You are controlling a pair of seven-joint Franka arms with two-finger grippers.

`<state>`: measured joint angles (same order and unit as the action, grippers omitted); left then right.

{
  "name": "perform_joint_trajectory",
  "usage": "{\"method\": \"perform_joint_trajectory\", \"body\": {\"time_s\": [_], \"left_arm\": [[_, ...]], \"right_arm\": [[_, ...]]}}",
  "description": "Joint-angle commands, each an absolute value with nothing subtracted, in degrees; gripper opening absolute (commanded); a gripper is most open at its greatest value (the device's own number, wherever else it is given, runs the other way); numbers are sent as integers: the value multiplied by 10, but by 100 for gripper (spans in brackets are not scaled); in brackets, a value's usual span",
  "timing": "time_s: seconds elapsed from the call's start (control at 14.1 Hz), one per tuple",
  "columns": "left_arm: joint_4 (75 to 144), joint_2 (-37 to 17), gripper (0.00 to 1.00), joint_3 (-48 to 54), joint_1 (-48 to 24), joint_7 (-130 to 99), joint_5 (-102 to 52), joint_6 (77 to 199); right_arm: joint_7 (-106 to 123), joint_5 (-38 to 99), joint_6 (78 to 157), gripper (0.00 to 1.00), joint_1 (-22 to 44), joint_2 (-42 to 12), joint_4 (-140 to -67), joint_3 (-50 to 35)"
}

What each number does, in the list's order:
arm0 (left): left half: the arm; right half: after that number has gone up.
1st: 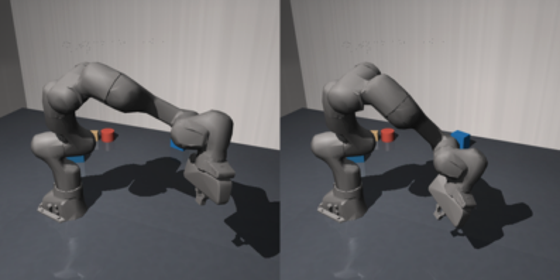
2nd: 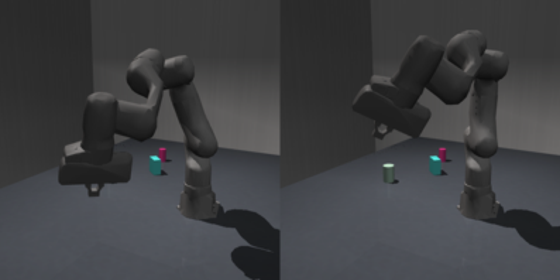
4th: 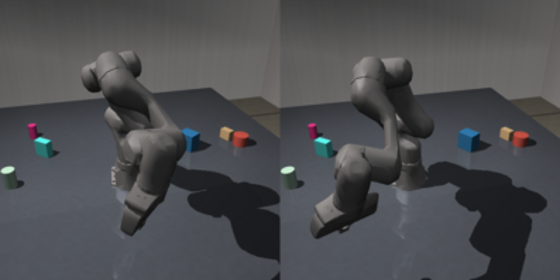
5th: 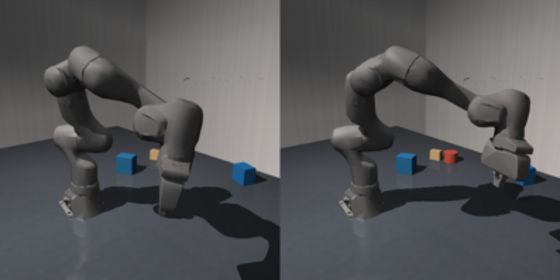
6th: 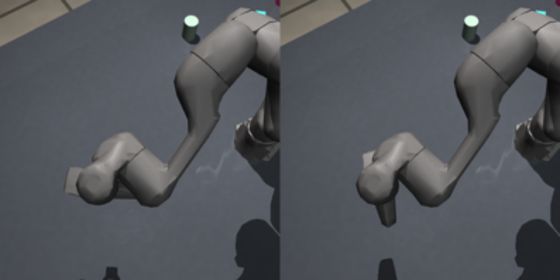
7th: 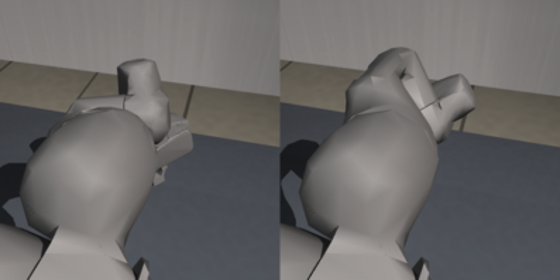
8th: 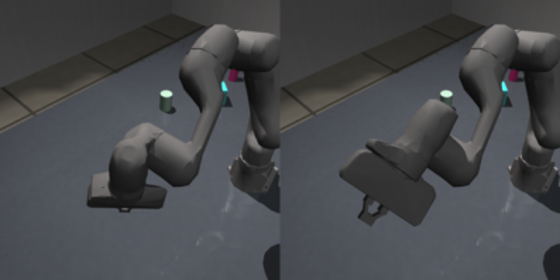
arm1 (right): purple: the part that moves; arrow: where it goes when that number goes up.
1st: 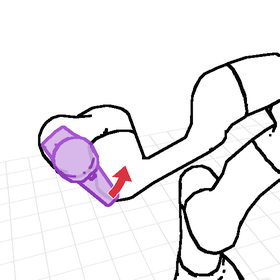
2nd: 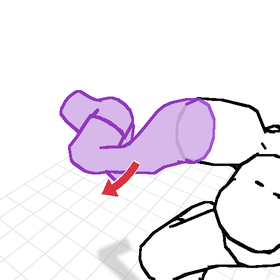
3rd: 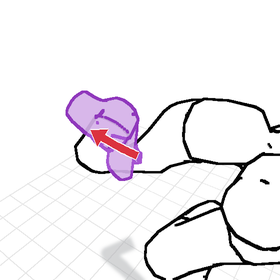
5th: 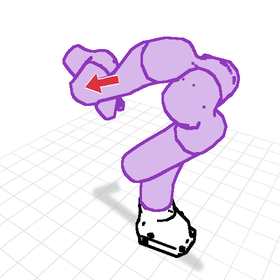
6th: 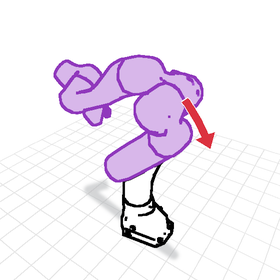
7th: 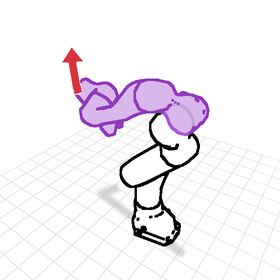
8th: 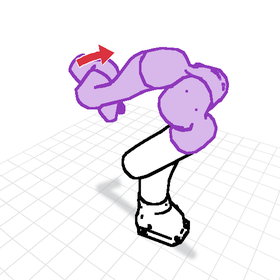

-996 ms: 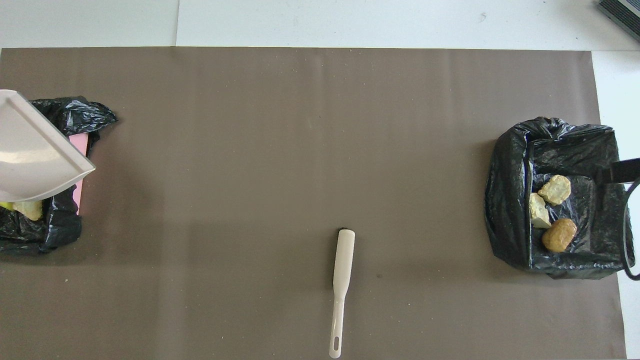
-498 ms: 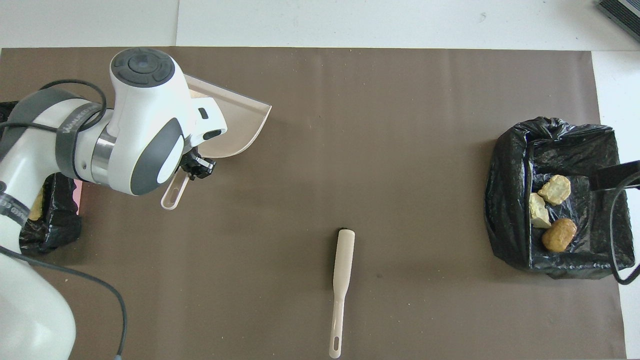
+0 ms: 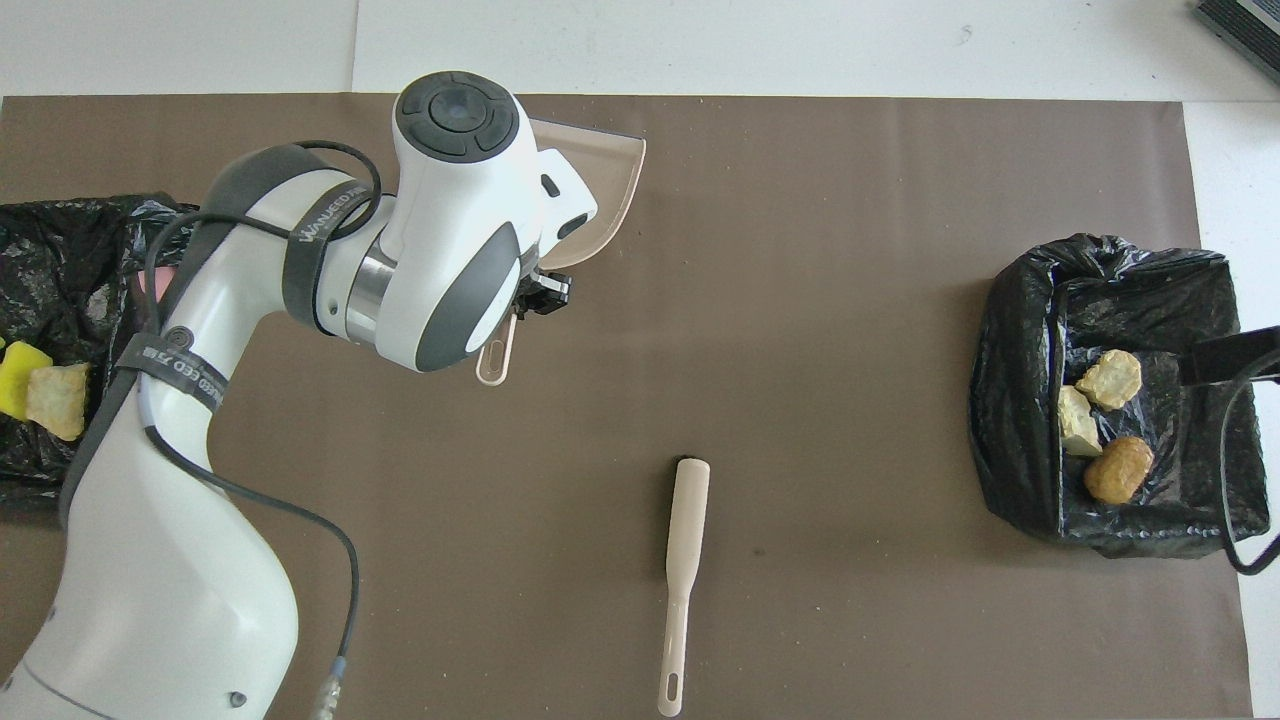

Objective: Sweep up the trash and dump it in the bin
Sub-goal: 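Bring the dustpan back and set it on the table with the left gripper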

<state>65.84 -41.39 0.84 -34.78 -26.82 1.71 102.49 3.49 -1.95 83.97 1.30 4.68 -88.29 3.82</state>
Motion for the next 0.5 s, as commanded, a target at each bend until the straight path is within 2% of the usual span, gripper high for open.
{"method": "perform_joint_trajectory", "body": {"time_s": [0.0,0.28,0.43], "left_arm": [[604,-446,0,22,-352,-298,4,1034],[626,-439,0,53,-355,-297,-6,1061],[658,-430,0,54,-357,-300,-29,1070]], "right_arm": [[43,-25,849,100,6,62,-904,32],[44,-25,851,100,5,62,-904,32],[44,-25,849,100,5,63,-904,32]]}}
